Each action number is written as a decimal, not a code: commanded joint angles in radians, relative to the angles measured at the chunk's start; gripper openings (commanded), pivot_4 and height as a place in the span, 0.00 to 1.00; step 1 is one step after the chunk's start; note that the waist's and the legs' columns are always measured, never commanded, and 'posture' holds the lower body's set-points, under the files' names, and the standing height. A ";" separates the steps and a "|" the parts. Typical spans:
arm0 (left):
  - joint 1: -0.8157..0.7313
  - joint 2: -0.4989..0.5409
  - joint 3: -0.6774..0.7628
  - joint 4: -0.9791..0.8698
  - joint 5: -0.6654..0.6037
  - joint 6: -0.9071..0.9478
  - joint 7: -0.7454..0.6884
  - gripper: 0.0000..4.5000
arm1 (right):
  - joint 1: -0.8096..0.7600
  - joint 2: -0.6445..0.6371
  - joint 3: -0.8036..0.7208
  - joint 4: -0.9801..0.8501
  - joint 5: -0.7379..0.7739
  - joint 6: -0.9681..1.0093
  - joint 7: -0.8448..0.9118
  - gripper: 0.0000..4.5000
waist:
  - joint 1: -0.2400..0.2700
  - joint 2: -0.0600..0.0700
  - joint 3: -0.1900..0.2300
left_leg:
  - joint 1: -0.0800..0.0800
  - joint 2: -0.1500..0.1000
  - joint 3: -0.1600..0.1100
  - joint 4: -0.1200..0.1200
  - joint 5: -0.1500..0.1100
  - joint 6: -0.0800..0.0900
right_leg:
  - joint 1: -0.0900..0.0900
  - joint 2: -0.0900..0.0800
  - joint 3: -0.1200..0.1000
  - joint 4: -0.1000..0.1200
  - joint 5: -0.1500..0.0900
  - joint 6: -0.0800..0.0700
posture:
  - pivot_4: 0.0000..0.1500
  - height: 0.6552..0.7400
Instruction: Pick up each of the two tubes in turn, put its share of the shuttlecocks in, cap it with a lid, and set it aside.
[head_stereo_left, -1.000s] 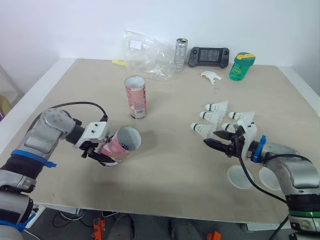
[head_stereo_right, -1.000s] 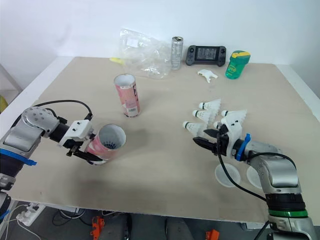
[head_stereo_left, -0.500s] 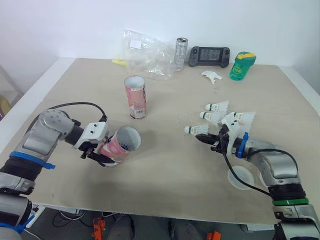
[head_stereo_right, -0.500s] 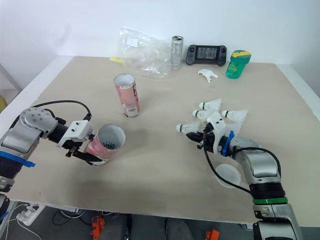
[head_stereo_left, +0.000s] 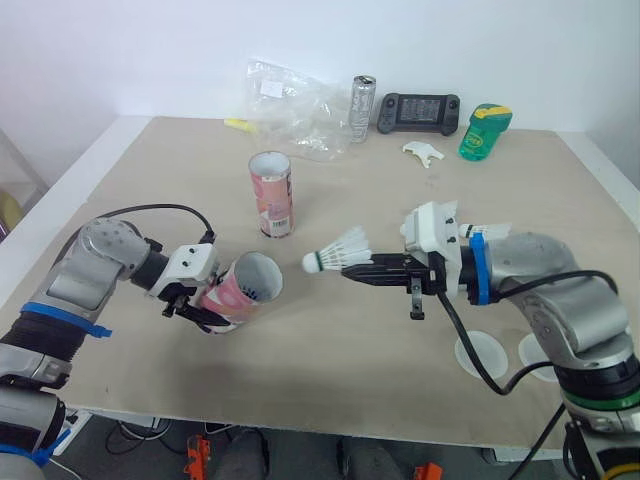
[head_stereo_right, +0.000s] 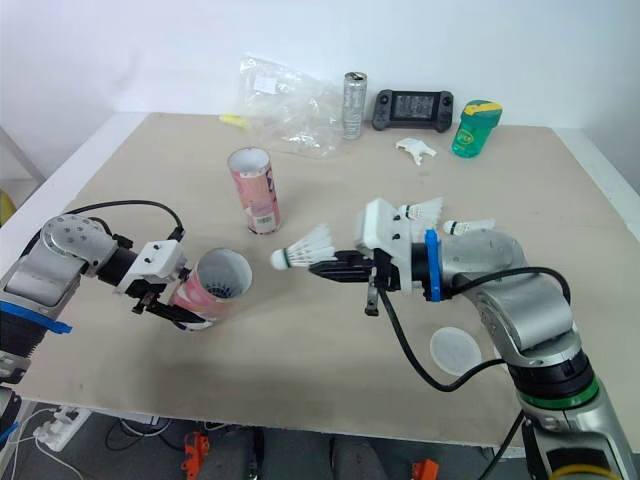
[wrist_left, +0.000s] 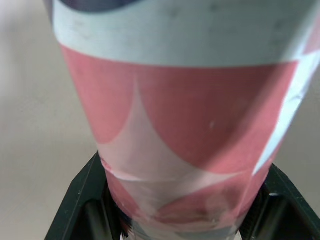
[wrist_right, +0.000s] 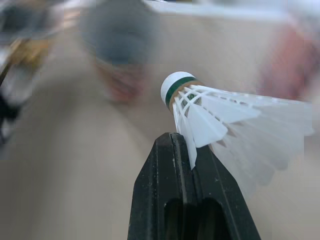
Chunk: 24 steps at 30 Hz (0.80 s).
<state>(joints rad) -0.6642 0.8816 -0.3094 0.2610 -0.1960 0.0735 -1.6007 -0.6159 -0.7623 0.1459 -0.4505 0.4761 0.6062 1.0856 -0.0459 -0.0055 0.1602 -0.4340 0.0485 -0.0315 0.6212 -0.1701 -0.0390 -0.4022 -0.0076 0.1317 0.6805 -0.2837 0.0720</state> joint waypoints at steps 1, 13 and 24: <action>0.029 -0.008 -0.065 -0.002 -0.001 0.026 -0.014 0.54 | -0.144 0.031 0.095 0.042 -0.058 -0.035 0.053 0.00 | -0.001 0.000 0.000 | 0.000 0.000 0.000 0.000 0.000 0.000 | 0.000 0.000 0.000 0.000 0.000 0.000 | 1.00 1.00; 0.048 0.004 -0.048 -0.032 -0.002 0.046 -0.014 0.54 | -0.374 0.205 0.305 0.214 -0.164 -0.144 0.204 0.16 | 0.001 0.000 0.000 | -0.003 0.000 -0.002 -0.001 -0.001 0.000 | -0.003 0.000 -0.002 0.001 0.000 0.002 | 1.00 1.00; 0.071 0.001 -0.032 -0.057 0.003 0.060 -0.014 0.54 | -0.307 0.160 0.033 0.139 0.082 0.096 0.156 0.97 | 0.003 0.000 0.000 | -0.003 0.000 -0.003 -0.001 -0.001 0.000 | -0.002 0.000 -0.003 0.001 0.002 -0.004 | 1.00 1.00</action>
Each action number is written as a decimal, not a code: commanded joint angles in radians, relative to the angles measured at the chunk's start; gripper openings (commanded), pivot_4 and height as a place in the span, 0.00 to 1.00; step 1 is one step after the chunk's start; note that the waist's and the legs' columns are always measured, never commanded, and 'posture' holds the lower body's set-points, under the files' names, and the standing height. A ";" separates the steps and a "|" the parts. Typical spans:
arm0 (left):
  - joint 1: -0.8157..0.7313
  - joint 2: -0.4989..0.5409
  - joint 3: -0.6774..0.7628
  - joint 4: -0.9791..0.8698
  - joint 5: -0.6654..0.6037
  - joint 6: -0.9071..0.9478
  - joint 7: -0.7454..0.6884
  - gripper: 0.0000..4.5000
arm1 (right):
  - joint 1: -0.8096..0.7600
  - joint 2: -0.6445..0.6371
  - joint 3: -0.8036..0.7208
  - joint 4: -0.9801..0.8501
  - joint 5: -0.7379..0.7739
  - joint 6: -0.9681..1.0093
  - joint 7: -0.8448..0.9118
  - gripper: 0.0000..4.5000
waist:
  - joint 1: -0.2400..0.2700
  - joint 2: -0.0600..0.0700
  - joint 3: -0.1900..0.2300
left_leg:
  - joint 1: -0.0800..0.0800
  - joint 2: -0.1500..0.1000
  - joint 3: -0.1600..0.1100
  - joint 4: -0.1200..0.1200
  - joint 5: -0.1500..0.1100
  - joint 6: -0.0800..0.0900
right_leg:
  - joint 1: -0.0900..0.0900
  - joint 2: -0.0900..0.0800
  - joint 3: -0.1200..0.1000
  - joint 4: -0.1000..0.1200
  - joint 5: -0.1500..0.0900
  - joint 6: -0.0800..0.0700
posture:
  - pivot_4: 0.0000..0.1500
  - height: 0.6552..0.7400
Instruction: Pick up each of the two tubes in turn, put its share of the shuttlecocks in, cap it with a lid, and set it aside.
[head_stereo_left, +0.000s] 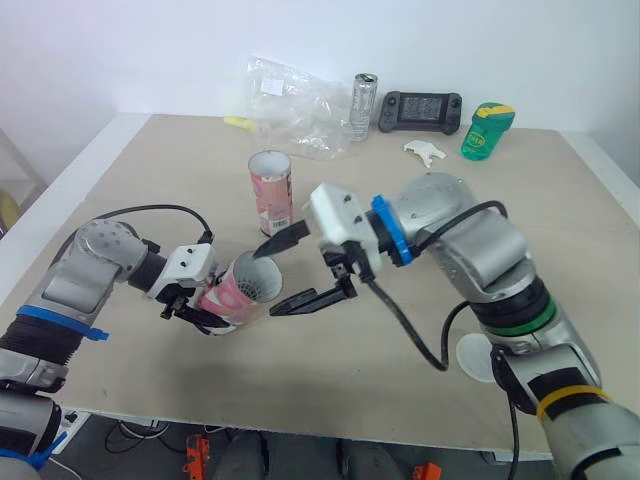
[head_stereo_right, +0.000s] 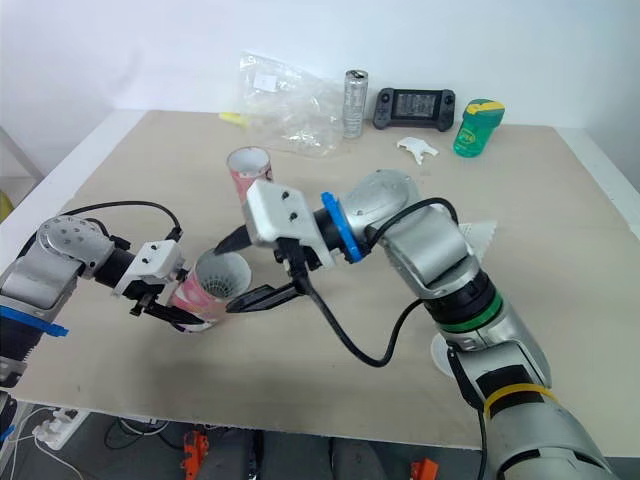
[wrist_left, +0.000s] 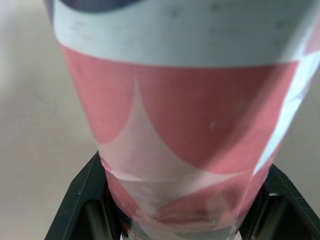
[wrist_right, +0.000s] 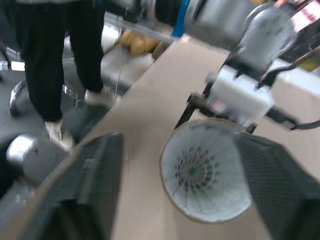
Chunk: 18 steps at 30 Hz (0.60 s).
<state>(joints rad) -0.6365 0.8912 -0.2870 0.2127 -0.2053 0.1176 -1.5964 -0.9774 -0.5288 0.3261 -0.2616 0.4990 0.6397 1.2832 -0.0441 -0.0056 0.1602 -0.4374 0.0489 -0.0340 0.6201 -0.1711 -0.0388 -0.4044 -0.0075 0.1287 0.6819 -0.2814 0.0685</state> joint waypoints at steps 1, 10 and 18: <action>0.043 -0.011 -0.054 -0.007 0.013 0.015 -0.018 0.54 | 0.084 -0.100 -0.184 -0.056 0.060 0.073 -0.065 0.97 | 0.001 0.000 0.000 | 0.000 0.000 0.000 0.000 0.000 0.000 | 0.000 0.000 -0.001 0.000 0.000 0.000 | 1.00 1.00; 0.044 -0.017 -0.065 0.010 0.017 -0.007 -0.018 0.54 | 0.663 -0.378 -0.733 -0.047 -0.067 0.079 -0.285 0.97 | 0.013 0.001 -0.003 | 0.001 -0.001 0.002 0.000 -0.004 0.003 | 0.002 0.000 0.000 0.000 -0.006 -0.002 | 1.00 1.00; 0.022 -0.034 -0.075 0.041 0.025 -0.029 -0.018 0.54 | 0.841 -0.448 -0.807 0.130 -0.114 0.030 -0.312 0.97 | 0.000 0.001 -0.003 | 0.011 -0.001 0.003 0.001 -0.005 0.004 | 0.014 0.000 0.002 -0.001 -0.011 0.002 | 1.00 1.00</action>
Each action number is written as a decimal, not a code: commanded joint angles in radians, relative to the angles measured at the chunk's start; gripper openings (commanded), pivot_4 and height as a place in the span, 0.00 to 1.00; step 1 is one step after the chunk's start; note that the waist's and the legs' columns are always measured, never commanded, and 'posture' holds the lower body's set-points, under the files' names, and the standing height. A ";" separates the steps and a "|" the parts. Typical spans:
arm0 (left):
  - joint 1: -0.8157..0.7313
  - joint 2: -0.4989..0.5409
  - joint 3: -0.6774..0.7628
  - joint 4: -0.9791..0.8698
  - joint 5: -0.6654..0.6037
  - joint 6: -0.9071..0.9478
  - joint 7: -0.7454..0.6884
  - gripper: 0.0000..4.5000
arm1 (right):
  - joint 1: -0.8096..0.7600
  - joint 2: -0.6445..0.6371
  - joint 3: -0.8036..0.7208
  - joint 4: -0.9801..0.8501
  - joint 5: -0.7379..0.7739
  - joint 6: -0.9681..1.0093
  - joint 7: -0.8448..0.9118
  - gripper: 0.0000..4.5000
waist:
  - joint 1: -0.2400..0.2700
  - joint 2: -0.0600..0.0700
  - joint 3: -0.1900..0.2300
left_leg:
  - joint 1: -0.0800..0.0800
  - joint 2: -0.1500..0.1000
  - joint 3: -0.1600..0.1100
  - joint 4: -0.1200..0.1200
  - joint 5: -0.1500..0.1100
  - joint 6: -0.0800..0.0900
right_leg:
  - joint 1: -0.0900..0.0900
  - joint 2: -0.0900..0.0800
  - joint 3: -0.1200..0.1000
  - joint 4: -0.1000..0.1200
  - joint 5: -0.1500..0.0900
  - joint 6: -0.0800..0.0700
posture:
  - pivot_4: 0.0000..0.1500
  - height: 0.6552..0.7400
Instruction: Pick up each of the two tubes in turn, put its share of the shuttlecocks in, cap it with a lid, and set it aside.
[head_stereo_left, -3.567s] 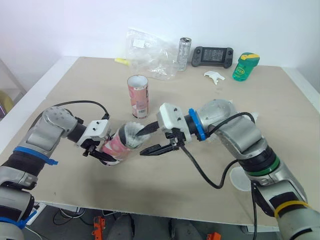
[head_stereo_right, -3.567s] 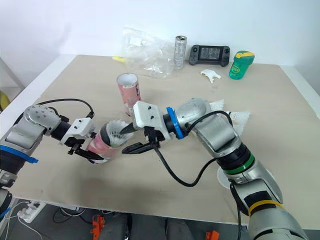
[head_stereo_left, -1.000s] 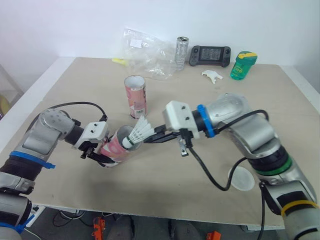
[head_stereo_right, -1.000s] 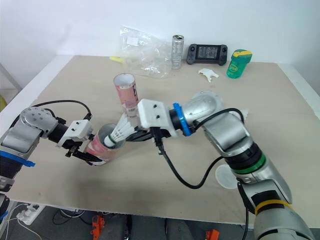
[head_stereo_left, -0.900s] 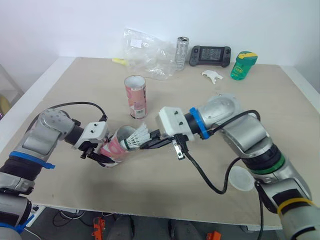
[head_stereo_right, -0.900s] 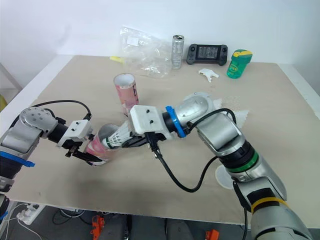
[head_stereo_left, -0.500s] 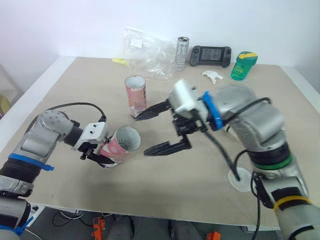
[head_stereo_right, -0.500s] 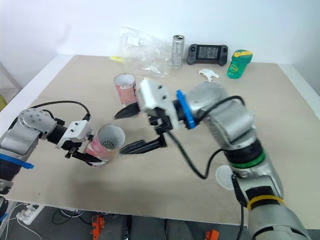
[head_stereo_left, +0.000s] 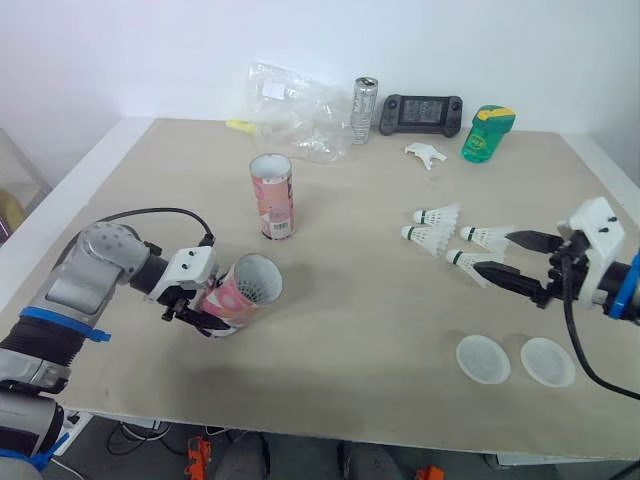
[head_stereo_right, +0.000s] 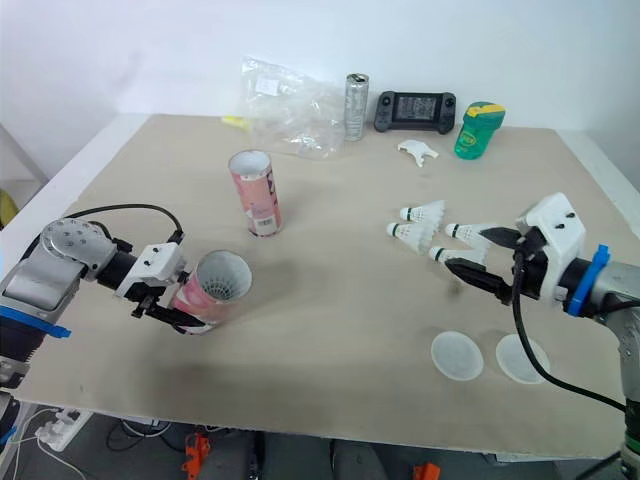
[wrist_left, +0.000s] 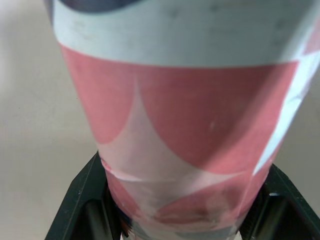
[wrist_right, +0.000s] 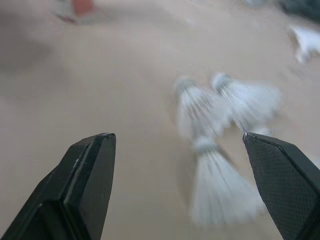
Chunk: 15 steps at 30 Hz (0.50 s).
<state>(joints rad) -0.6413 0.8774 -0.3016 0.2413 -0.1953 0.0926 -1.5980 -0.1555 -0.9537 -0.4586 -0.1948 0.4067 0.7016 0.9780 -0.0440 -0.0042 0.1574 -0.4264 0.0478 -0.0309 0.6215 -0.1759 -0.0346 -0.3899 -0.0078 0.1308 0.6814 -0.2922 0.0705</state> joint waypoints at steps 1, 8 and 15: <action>0.026 -0.023 -0.060 0.014 0.016 -0.005 -0.016 0.54 | 0.029 -0.023 -0.012 0.091 -0.028 -0.041 -0.010 0.97 | 0.000 -0.001 0.000 | 0.001 0.000 0.000 0.000 0.000 0.000 | 0.001 0.000 0.001 0.000 0.000 0.000 | 1.00 1.00; 0.035 -0.022 -0.056 0.002 0.016 -0.008 -0.016 0.54 | 0.026 0.016 0.083 0.177 -0.040 -0.072 -0.026 0.97 | -0.002 0.000 0.000 | 0.001 -0.001 0.002 0.001 0.000 0.000 | 0.001 0.000 0.003 0.000 0.000 0.001 | 1.00 1.00; 0.033 -0.023 -0.053 -0.004 0.017 -0.006 -0.016 0.54 | -0.100 0.067 0.197 0.294 -0.069 -0.110 -0.062 0.97 | -0.002 0.001 0.001 | 0.001 -0.001 0.002 0.001 0.000 0.000 | 0.001 0.000 0.004 0.000 0.001 0.003 | 1.00 1.00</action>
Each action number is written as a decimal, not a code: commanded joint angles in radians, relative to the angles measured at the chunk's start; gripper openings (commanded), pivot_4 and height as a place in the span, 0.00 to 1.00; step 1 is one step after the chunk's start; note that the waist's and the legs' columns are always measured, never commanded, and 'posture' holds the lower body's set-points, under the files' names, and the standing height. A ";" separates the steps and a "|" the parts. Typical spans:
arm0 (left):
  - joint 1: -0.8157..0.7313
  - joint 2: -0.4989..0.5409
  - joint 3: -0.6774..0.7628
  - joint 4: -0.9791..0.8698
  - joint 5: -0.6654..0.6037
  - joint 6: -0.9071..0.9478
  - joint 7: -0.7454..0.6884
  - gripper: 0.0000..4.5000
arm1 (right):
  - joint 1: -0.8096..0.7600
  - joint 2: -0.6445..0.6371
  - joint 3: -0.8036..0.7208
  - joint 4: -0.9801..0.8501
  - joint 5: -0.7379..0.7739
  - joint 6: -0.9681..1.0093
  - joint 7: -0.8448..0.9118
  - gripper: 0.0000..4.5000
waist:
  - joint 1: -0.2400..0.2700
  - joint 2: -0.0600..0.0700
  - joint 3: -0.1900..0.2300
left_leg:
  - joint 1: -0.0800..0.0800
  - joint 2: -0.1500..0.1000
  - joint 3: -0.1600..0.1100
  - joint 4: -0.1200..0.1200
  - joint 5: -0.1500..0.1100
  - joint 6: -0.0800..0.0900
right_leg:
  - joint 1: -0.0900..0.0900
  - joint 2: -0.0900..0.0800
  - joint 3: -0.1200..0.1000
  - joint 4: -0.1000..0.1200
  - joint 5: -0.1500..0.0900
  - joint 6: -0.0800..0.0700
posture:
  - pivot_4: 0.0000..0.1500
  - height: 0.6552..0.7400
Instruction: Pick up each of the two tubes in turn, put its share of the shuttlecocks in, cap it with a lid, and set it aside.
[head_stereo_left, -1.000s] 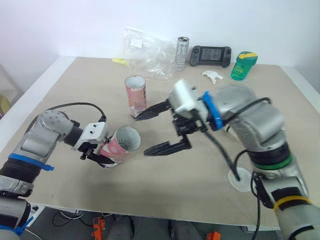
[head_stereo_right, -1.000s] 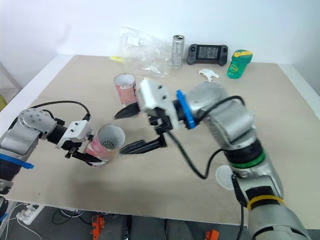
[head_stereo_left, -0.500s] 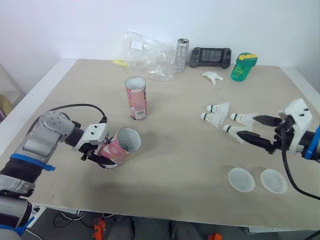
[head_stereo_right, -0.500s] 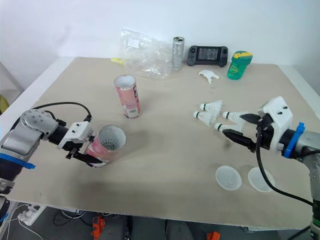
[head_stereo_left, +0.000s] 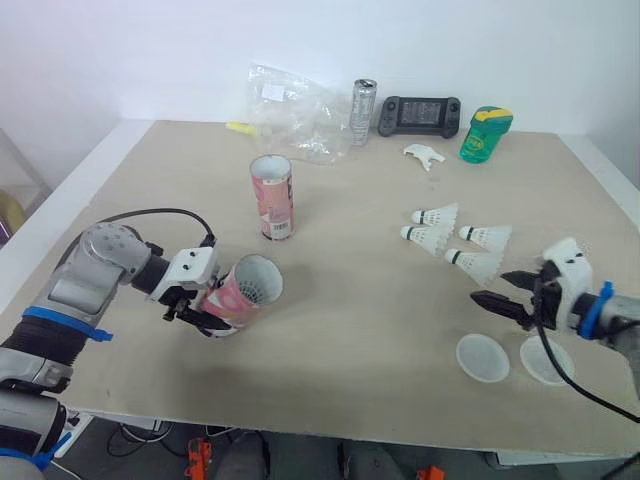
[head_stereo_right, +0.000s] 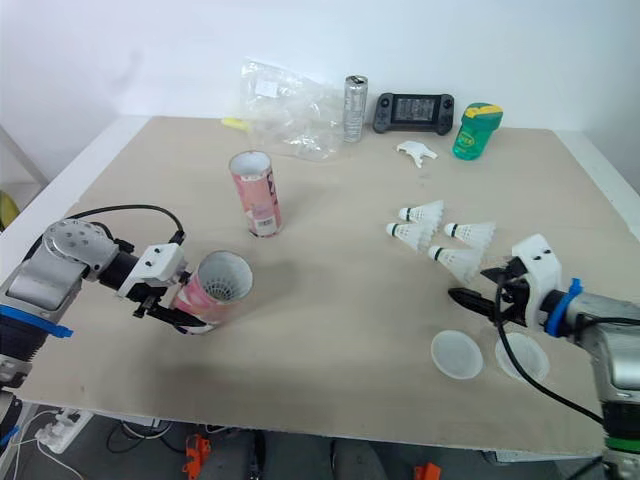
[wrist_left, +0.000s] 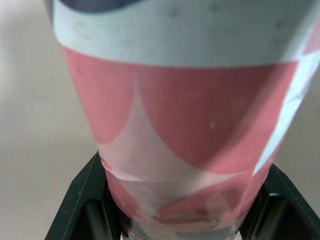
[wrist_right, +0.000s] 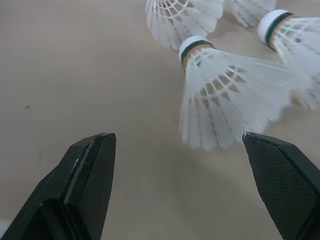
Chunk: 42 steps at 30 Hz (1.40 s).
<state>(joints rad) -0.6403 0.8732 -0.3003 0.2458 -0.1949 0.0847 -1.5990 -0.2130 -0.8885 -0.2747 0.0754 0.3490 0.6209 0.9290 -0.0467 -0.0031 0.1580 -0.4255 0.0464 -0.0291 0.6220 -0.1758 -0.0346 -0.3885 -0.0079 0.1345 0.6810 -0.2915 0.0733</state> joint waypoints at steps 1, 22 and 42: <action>0.032 -0.022 -0.049 -0.009 0.018 0.002 -0.015 0.54 | -0.059 0.010 0.026 0.040 -0.018 -0.035 -0.018 0.97 | 0.000 0.000 0.000 | 0.000 0.000 0.000 0.000 0.000 0.000 | 0.000 0.000 0.000 0.000 0.000 0.000 | 1.00 1.00; 0.057 -0.017 -0.035 -0.036 0.022 0.018 -0.015 0.54 | -0.050 0.009 -0.006 -0.028 0.028 -0.022 -0.035 0.02 | 0.002 0.001 0.000 | -0.001 0.000 -0.001 -0.001 -0.001 0.000 | 0.000 0.000 0.000 0.000 -0.001 0.003 | 1.00 1.00; -0.072 -0.011 -0.146 0.064 -0.006 -0.028 -0.015 0.54 | -0.582 0.091 0.606 -0.512 -0.053 -0.176 0.222 0.02 | 0.005 0.000 0.002 | -0.004 -0.001 -0.002 0.002 -0.001 -0.001 | -0.002 -0.001 -0.001 -0.001 -0.003 -0.001 | 1.00 1.00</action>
<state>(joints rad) -0.7253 0.8783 -0.3926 0.2895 -0.2095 0.0609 -1.6163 -0.7563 -0.8171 0.3034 -0.4534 0.3333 0.4832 1.1293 -0.0415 -0.0035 0.1595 -0.4291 0.0457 -0.0311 0.6243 -0.1771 -0.0359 -0.3901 -0.0086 0.1333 0.6807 -0.2950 0.0721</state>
